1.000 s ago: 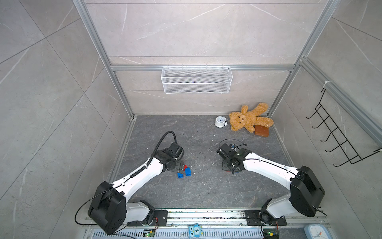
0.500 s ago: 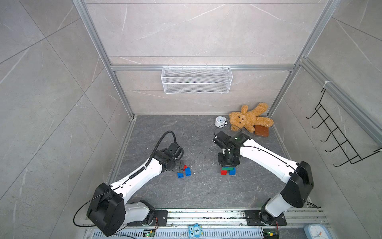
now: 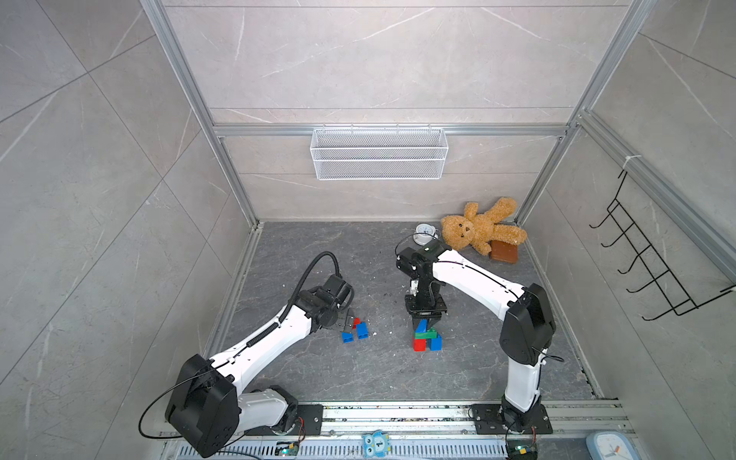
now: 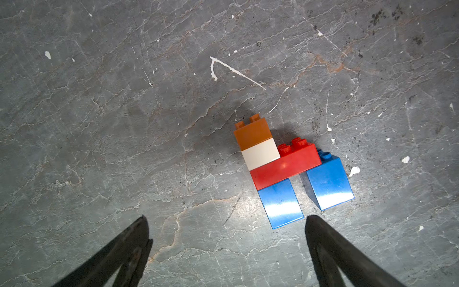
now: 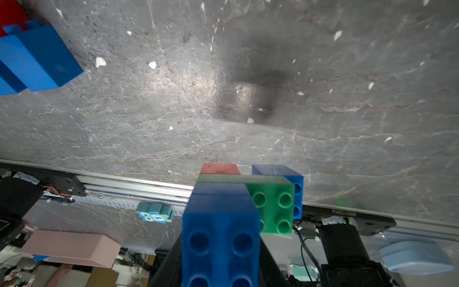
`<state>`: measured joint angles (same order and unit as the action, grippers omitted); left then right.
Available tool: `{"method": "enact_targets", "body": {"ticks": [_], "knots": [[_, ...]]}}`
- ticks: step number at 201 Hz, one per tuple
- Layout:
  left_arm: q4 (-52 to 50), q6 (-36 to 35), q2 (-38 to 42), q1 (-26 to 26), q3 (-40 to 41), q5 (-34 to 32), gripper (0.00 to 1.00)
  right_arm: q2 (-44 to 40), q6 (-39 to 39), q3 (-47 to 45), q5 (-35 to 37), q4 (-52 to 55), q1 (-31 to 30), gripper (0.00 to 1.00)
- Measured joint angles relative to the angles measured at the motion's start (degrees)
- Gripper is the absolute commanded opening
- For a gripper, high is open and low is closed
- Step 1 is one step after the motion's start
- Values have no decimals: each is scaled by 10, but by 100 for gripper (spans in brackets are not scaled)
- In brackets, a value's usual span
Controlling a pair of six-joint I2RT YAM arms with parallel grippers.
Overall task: Assemble the letter h with lego
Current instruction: Pick up the lego brick from the center of the board, then place the lego brick at the center of the board.
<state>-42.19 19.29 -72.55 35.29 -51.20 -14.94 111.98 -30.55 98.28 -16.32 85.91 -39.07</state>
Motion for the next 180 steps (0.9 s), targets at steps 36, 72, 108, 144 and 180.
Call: {"method": "enact_targets", "body": {"ticks": [36,72,108,144,180], "knots": [[0,0,0,0,0,0,100,35,20,1,-34,10,22,0],[0,0,0,0,0,0,100,76,34,12,-48,15,42,0],[0,0,0,0,0,0,100,117,40,30,-59,15,45,0],[0,0,1,0,0,0,100,140,46,30,-63,20,51,0],[0,0,2,1,0,1,100,147,47,30,-67,25,54,6]]}}
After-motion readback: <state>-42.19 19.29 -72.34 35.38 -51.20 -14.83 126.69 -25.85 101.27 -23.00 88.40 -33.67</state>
